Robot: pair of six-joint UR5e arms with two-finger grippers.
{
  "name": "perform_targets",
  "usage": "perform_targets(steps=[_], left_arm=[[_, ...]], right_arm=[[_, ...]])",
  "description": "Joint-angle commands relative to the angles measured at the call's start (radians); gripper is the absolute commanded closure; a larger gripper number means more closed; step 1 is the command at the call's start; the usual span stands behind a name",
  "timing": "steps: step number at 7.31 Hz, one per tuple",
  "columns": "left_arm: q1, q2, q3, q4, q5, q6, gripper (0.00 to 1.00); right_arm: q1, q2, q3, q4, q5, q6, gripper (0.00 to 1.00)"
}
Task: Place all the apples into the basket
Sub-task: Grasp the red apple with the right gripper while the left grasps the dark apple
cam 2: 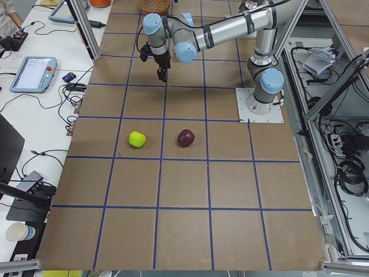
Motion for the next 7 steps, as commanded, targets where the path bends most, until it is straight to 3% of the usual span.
perform_targets(steps=[1,3,4,5,7], left_arm=[[0.252,-0.004,-0.074,0.008,-0.002,0.272,0.0],[0.363,-0.025,-0.093,0.034,0.003,0.414,0.0],[0.379,-0.028,-0.096,0.08,0.062,0.416,0.0],[0.382,-0.036,-0.096,0.097,0.084,0.328,0.0],[0.397,-0.066,-0.105,0.146,0.093,-0.05,0.0]], right_arm=[[0.098,0.095,-0.007,-0.109,0.019,0.109,0.0],[0.179,0.192,-0.009,-0.217,0.022,0.257,0.0],[0.205,0.241,-0.01,-0.278,0.024,0.352,0.0],[0.221,0.299,-0.009,-0.314,0.048,0.385,0.0],[0.227,0.332,0.0,-0.312,0.134,0.441,0.0]])
